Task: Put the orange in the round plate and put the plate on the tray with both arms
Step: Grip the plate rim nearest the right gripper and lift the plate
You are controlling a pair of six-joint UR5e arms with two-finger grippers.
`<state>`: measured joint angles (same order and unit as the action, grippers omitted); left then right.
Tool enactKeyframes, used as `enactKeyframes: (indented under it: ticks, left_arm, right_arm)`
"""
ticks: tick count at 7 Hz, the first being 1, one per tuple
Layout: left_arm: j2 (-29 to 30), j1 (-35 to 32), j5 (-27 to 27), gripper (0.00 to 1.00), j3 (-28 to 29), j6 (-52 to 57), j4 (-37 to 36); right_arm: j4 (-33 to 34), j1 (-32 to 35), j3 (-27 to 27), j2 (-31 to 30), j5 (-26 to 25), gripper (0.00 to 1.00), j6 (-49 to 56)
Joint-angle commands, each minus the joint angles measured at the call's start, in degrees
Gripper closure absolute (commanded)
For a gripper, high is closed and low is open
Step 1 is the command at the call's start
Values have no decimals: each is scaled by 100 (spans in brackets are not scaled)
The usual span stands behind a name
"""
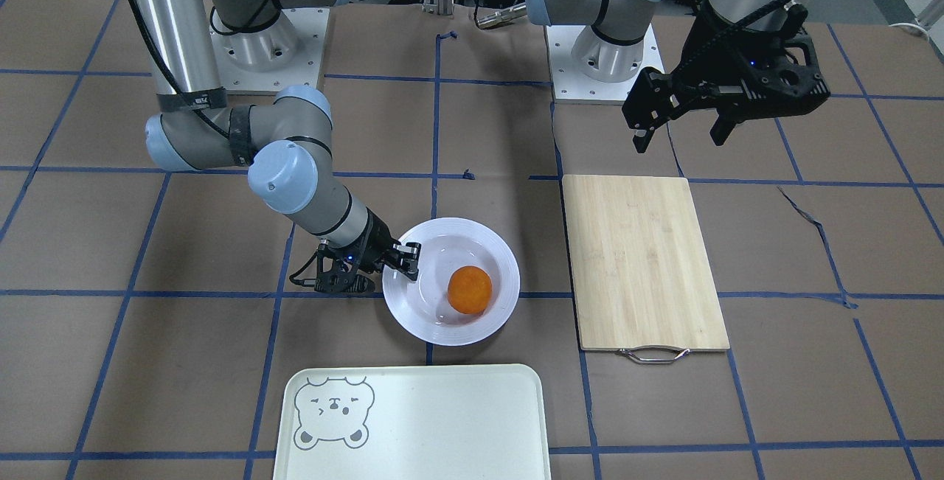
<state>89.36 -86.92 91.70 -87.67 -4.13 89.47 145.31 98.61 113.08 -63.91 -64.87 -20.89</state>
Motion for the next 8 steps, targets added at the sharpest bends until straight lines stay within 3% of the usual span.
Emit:
enactKeyframes:
  ticks: [1,2,3,6,8]
  left_arm:
    - [2,0,24,0,-13,0,0]
    - [2,0,15,0,-4,0,0]
    - [2,-9,15,0,-13,0,0]
    - [2,17,24,0,-22,0,9]
    - [2,26,-11,0,-13,0,0]
  right_arm:
    - [-11,-8,-154,-25,27,95,-168]
    - [6,-17,-224,-25,114,95,-213]
    - [-2,-104,-434,-25,567,95,-466]
    - [-55,-201,-839,28,651,95,-644]
    - [-55,-359,-1679,586,572,95,-636]
